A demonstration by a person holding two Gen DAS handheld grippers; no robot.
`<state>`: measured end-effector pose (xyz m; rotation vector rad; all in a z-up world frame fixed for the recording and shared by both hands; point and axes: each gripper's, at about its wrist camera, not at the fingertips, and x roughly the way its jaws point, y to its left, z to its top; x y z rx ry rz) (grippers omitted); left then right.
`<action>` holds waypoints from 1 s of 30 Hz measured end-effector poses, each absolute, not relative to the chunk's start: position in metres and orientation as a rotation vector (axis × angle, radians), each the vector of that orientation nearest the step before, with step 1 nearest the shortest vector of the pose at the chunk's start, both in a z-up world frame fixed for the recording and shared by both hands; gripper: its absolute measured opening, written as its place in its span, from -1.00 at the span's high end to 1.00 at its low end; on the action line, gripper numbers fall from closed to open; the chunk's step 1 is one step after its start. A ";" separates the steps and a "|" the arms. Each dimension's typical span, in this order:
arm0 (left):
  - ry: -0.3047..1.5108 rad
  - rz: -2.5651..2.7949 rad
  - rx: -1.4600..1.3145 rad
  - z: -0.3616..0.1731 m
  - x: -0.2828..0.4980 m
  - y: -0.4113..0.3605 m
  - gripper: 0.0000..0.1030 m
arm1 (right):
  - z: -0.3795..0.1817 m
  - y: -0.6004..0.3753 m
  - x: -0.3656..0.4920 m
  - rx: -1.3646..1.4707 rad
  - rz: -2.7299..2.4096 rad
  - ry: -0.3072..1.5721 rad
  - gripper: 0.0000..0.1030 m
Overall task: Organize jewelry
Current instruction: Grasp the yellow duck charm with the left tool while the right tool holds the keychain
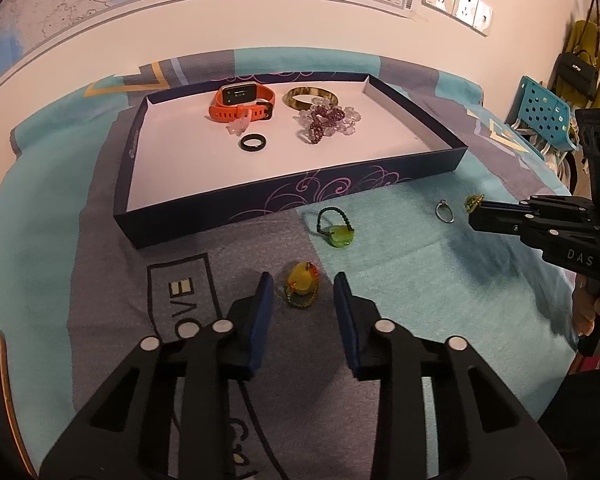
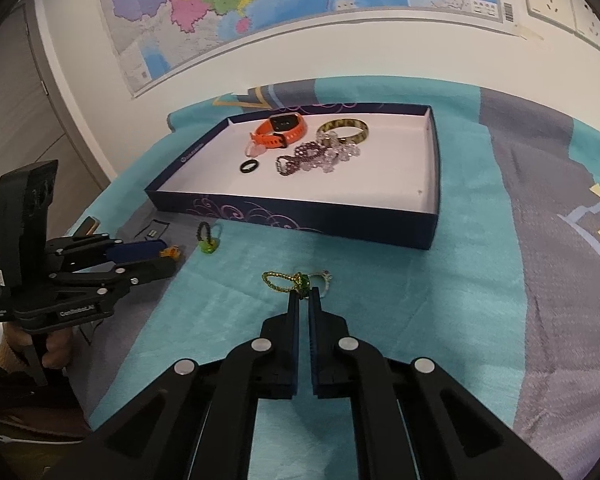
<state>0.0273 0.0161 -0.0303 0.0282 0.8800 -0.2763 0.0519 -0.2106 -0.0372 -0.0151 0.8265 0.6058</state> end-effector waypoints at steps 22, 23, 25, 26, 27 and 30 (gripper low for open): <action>0.872 -0.280 0.019 -0.029 0.022 0.013 0.73 | -0.037 -0.194 0.048 -0.020 0.657 0.825 0.94; 0.871 -0.280 0.017 -0.028 0.022 0.013 0.73 | -0.036 -0.193 0.047 -0.021 0.658 0.824 0.94; 0.867 -0.280 0.016 -0.027 0.022 0.013 0.75 | -0.036 -0.193 0.048 -0.021 0.662 0.822 0.94; 0.865 -0.280 0.016 -0.026 0.021 0.013 0.76 | -0.035 -0.192 0.048 -0.021 0.663 0.822 0.94; 0.863 -0.281 0.016 -0.026 0.021 0.014 0.76 | -0.035 -0.192 0.048 -0.020 0.664 0.821 0.94; 0.858 -0.283 0.019 -0.024 0.019 0.013 0.76 | -0.035 -0.190 0.048 -0.021 0.668 0.819 0.94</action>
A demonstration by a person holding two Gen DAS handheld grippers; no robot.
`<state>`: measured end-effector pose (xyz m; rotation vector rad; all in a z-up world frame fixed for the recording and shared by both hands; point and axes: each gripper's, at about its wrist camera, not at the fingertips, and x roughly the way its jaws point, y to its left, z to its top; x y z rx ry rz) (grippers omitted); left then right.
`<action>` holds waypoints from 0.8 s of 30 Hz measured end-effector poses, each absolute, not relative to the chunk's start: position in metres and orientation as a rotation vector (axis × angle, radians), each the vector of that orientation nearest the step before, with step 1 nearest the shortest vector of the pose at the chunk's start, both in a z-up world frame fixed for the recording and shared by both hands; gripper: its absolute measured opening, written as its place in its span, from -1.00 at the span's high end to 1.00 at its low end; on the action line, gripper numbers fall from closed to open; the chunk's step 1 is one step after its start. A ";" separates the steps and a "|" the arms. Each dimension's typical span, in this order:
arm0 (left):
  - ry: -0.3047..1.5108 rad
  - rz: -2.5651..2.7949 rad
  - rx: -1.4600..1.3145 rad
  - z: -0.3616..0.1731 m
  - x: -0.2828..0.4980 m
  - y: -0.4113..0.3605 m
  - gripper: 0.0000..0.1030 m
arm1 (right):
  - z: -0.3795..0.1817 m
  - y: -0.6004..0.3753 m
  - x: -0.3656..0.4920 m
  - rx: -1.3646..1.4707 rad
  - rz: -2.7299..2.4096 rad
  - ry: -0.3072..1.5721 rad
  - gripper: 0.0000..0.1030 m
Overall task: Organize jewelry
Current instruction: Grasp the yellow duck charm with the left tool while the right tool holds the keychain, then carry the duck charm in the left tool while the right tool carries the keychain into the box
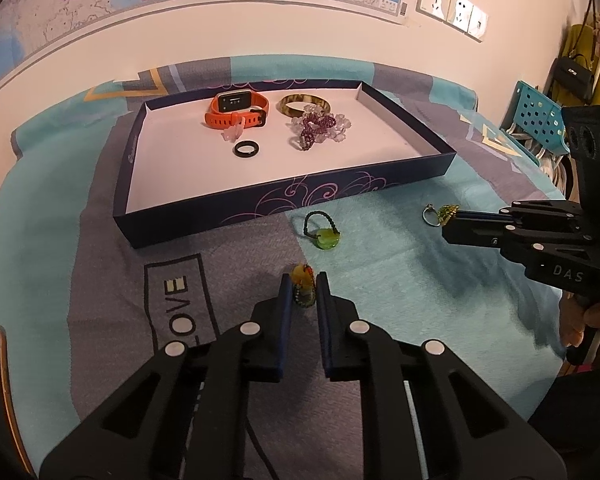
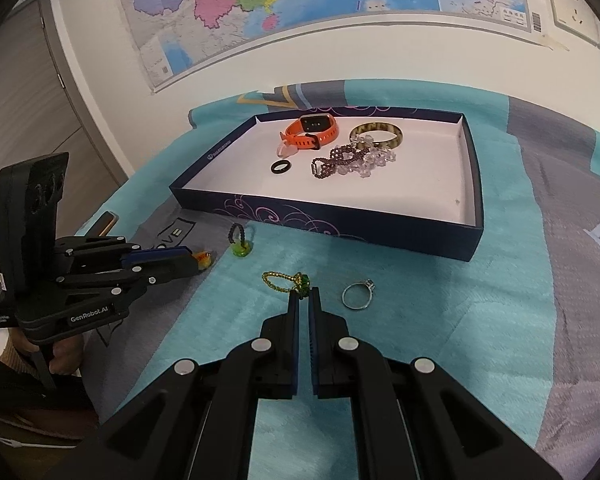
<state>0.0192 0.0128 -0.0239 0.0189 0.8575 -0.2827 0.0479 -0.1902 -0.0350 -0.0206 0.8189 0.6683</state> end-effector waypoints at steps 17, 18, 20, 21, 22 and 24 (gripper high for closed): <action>0.885 -0.283 0.047 -0.032 0.024 0.007 0.69 | -0.039 -0.187 0.047 -0.019 0.681 0.830 0.94; 0.885 -0.282 0.045 -0.031 0.024 0.007 0.69 | -0.039 -0.186 0.047 -0.020 0.680 0.830 0.94; 0.884 -0.280 0.044 -0.031 0.023 0.007 0.69 | -0.039 -0.186 0.047 -0.019 0.680 0.827 0.94; 0.883 -0.279 0.044 -0.031 0.023 0.007 0.69 | -0.038 -0.186 0.047 -0.019 0.680 0.827 0.94; 0.883 -0.279 0.043 -0.031 0.023 0.007 0.69 | -0.038 -0.186 0.048 -0.019 0.680 0.826 0.94; 0.880 -0.280 0.040 -0.030 0.023 0.007 0.69 | -0.038 -0.186 0.048 -0.020 0.680 0.825 0.94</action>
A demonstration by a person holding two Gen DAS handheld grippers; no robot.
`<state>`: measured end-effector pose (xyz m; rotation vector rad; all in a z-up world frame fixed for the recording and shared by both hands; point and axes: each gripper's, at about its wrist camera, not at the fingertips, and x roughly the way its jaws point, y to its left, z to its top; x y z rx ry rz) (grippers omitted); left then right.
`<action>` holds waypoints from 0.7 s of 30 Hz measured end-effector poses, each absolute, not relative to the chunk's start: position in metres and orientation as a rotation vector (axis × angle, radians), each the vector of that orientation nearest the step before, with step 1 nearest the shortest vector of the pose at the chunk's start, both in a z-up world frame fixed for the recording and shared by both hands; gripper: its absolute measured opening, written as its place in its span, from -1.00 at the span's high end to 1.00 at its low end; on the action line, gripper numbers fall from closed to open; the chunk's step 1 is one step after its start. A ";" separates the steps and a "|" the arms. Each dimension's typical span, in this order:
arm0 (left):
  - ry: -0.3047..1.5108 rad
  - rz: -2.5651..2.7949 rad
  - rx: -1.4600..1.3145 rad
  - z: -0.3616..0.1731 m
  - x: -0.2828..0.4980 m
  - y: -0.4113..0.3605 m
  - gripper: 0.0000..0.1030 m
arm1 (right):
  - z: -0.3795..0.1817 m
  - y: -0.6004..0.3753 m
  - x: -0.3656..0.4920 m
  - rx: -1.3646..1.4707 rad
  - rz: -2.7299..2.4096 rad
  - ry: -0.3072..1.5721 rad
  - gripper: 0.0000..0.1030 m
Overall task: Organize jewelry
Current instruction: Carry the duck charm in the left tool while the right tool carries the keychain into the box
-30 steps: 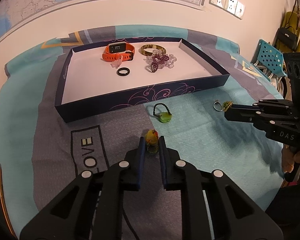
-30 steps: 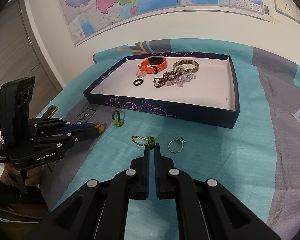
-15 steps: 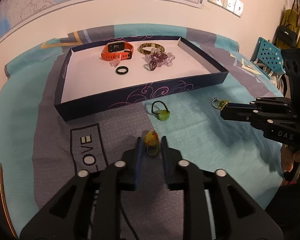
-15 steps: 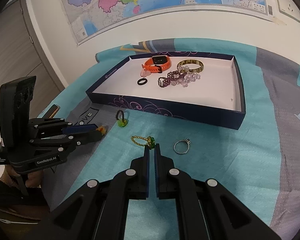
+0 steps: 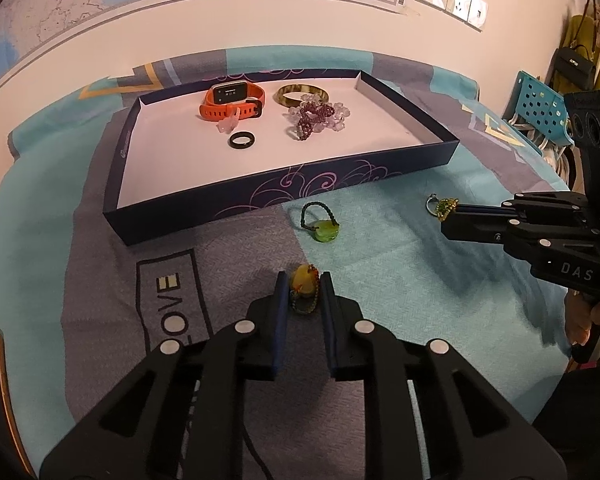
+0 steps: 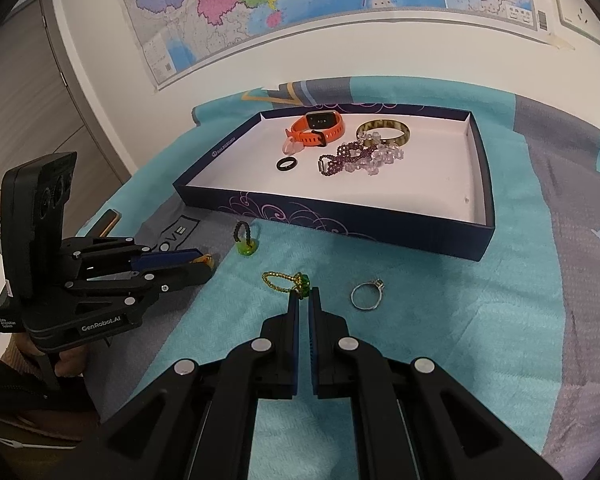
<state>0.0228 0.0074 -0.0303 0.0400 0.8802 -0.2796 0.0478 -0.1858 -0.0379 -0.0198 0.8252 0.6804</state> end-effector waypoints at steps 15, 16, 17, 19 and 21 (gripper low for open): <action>0.835 -0.285 0.037 -0.013 0.017 0.007 0.69 | -0.029 -0.182 0.048 -0.025 0.694 0.801 0.94; 0.833 -0.285 0.037 -0.012 0.017 0.007 0.69 | -0.028 -0.181 0.049 -0.026 0.694 0.800 0.94; 0.831 -0.285 0.036 -0.012 0.017 0.007 0.69 | -0.028 -0.181 0.049 -0.027 0.694 0.798 0.94; 0.827 -0.283 0.037 -0.011 0.016 0.007 0.69 | -0.028 -0.181 0.049 -0.027 0.696 0.798 0.94; 0.824 -0.281 0.036 -0.010 0.016 0.007 0.69 | -0.027 -0.181 0.049 -0.027 0.696 0.797 0.94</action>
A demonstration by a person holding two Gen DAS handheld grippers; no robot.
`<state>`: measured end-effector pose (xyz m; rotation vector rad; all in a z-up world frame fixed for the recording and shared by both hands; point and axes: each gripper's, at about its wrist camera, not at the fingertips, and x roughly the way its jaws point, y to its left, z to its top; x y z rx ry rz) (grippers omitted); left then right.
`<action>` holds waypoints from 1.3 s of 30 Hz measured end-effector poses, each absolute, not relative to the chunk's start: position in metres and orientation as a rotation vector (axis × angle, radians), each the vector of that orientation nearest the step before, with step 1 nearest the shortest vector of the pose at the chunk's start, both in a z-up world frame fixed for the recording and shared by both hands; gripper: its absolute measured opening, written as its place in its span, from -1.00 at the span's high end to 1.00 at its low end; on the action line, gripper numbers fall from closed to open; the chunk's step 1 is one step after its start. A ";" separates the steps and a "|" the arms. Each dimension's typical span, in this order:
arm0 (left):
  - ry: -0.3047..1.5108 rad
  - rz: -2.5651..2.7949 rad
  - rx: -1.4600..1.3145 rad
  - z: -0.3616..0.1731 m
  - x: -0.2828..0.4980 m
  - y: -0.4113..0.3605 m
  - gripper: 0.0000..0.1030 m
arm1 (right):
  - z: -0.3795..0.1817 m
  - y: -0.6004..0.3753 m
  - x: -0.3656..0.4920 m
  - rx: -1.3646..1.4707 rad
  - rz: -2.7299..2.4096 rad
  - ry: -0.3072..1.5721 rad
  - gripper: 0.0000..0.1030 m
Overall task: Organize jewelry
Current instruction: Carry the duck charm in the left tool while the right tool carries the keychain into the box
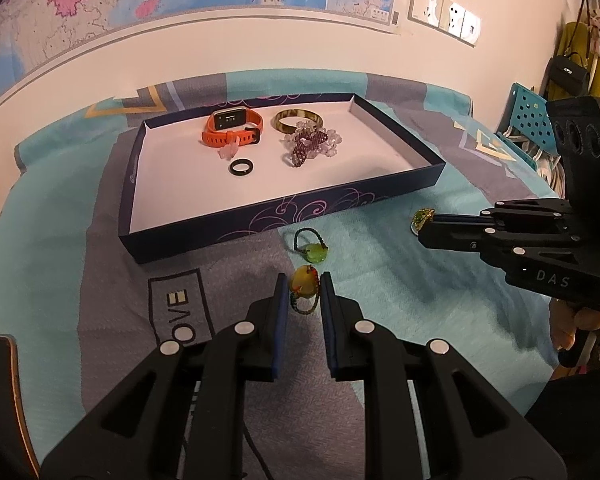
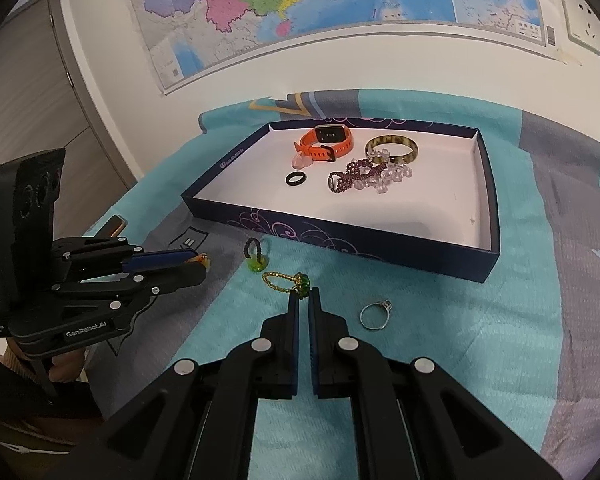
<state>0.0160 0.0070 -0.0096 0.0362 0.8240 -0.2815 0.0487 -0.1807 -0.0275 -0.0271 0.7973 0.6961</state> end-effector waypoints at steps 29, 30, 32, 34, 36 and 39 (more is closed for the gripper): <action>0.746 -0.269 0.030 0.017 0.025 0.013 0.69 | -0.009 -0.174 0.067 -0.040 0.698 0.750 0.94; 0.745 -0.268 0.030 0.018 0.025 0.012 0.69 | -0.009 -0.174 0.068 -0.040 0.697 0.749 0.94; 0.743 -0.270 0.031 0.019 0.027 0.012 0.69 | -0.008 -0.175 0.070 -0.040 0.697 0.747 0.94; 0.740 -0.270 0.033 0.020 0.029 0.011 0.69 | -0.007 -0.175 0.071 -0.039 0.696 0.744 0.94; 0.738 -0.271 0.035 0.020 0.030 0.011 0.69 | -0.006 -0.175 0.072 -0.037 0.695 0.743 0.94; 0.733 -0.272 0.036 0.022 0.031 0.010 0.69 | -0.005 -0.174 0.074 -0.040 0.695 0.741 0.94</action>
